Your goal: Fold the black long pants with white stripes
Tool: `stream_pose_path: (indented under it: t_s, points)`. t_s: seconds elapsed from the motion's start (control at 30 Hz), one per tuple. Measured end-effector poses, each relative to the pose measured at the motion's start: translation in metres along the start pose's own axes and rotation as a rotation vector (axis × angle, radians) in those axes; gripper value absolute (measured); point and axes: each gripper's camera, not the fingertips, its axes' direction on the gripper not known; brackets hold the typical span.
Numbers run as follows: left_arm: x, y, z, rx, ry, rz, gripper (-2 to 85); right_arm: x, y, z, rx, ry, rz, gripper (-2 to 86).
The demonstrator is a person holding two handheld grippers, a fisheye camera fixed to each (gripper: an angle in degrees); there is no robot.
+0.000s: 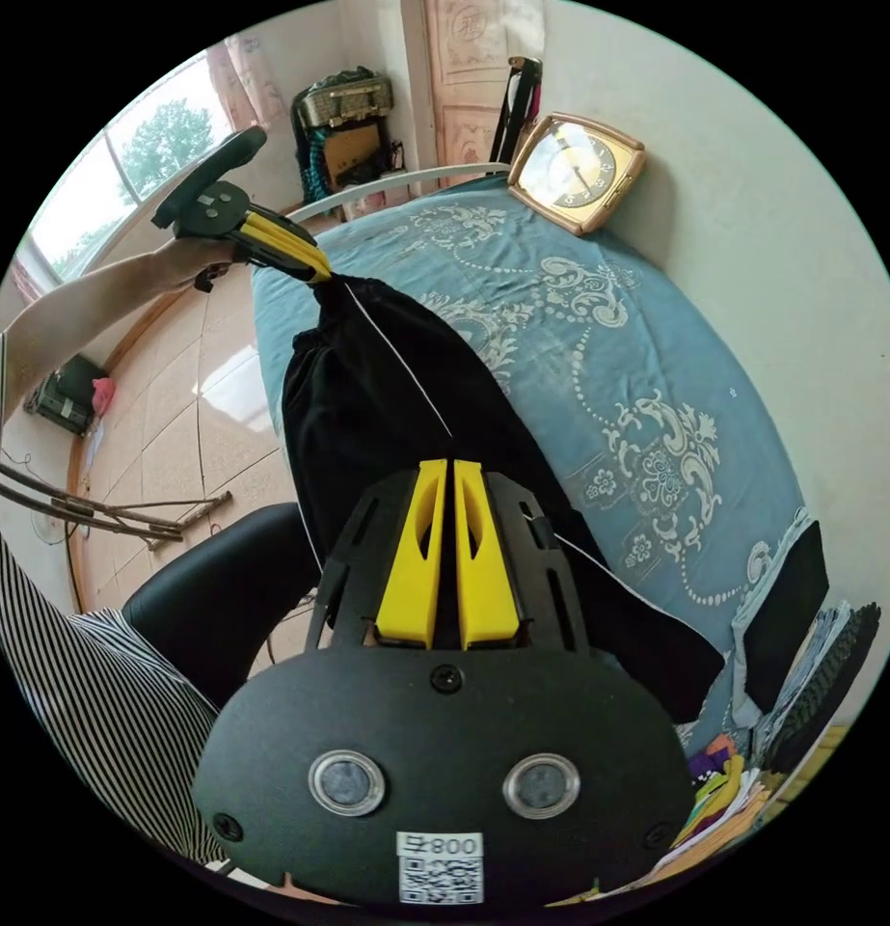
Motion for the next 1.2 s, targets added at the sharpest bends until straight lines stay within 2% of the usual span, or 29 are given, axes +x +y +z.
stream_pose_path:
  t_s: [0.3,0.6,1.2]
  points:
    - [0.016,0.075,0.029,-0.066,0.046,-0.049,0.9,-0.079,0.007,0.057,-0.15,-0.039,-0.063,1.0]
    - [0.026,0.134,0.044,-0.09,0.051,-0.016,0.8,-0.122,0.007,0.098,-0.184,-0.122,-0.089,1.0]
    - [0.054,0.241,0.087,-0.105,0.109,-0.115,0.8,-0.157,0.011,0.203,-0.248,-0.165,-0.09,1.0]
